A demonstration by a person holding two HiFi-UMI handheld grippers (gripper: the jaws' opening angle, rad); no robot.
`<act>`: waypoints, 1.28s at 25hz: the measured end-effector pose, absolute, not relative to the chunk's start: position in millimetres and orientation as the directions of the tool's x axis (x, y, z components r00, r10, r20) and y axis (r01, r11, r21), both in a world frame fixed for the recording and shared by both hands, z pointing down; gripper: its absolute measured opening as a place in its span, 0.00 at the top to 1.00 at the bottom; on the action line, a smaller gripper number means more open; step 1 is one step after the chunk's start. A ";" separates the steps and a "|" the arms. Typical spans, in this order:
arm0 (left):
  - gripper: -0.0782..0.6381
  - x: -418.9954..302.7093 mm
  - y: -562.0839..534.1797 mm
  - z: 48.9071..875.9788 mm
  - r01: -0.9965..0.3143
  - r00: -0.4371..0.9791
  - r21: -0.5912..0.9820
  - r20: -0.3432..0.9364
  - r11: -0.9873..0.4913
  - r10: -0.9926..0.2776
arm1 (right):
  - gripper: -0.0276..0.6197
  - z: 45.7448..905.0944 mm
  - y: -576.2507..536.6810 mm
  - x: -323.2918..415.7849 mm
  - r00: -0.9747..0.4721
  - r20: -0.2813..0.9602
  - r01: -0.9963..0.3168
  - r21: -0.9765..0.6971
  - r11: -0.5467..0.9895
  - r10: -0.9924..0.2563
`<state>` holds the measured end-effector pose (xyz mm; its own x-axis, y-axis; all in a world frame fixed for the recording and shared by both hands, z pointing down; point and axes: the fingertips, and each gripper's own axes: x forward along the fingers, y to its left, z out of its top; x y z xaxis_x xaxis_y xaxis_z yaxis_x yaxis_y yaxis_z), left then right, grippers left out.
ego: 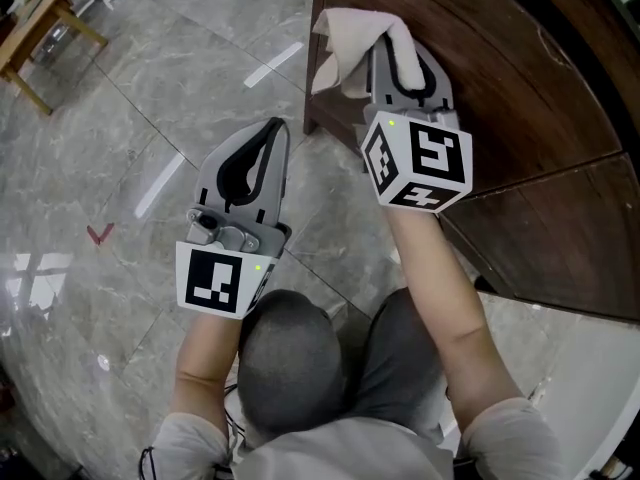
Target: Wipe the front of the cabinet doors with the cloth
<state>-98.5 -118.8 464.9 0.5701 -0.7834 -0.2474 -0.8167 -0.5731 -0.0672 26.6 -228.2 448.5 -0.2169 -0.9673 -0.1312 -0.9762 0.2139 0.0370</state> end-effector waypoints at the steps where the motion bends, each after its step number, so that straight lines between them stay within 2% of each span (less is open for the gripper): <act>1: 0.87 -94.5 -117.8 463.5 -0.816 0.572 -0.074 -0.251 -0.574 -0.781 | 0.85 449.3 -224.2 32.0 -0.217 -0.130 -0.976 0.038 0.214 -0.967; 18: 0.87 -46.1 -108.8 455.5 -0.785 0.616 -0.110 -0.239 -0.610 -0.750 | 0.85 462.3 -163.4 98.0 -0.226 -0.113 -0.974 -0.001 0.228 -0.967; 32: 0.87 2.5 -105.9 453.5 -0.742 0.669 -0.140 -0.217 -0.655 -0.711 | 0.85 461.1 -103.2 171.3 -0.137 -0.140 -0.987 -0.064 0.147 -0.981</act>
<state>2.5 -105.9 453.5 0.6688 -0.7112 -0.2167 -0.7422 -0.6554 -0.1400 171.3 -103.2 461.1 -0.1365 -0.9806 -0.1404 -0.9871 0.1466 -0.0642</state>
